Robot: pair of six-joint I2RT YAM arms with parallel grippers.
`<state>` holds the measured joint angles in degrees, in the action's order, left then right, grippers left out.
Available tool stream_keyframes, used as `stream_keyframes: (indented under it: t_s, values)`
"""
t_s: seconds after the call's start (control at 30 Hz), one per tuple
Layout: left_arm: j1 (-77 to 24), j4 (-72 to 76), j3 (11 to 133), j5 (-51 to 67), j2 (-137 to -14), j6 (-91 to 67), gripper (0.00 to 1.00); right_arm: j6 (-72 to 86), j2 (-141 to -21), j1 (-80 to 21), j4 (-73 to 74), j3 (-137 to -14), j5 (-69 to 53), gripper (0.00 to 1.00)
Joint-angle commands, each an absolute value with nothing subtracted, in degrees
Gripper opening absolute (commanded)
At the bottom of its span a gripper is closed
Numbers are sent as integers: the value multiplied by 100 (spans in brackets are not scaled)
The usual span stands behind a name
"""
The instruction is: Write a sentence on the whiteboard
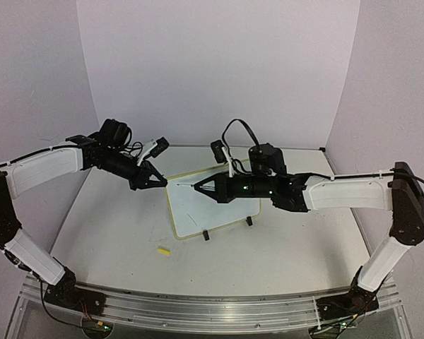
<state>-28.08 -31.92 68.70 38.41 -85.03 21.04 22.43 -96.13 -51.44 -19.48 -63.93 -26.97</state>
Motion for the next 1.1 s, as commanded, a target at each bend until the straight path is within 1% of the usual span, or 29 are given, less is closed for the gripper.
stream_keyframes:
  t_s: [0.0,0.1,0.57,0.8,1.07]
  values:
    - [-2804,-3065,6784,3677,-8399,2263,2,2094,-9846,-5210,-1973,-6806,-2635,0]
    - [-2804,-3065,6776,3643,-8416,2269,0,2060,-9977,-5234,-1939,-6951,-2631,0]
    - [-2804,-3069,6779,3634,-8403,2271,0,2053,-10352,-5245,-1802,-7258,-2315,0]
    - [-2804,-3074,6778,3635,-8402,2274,0,2070,-10386,-5243,-1802,-7248,-2085,0]
    - [-2804,-3078,6784,3630,-8385,2268,0,2081,-10257,-5245,-1784,-6942,-1835,0]
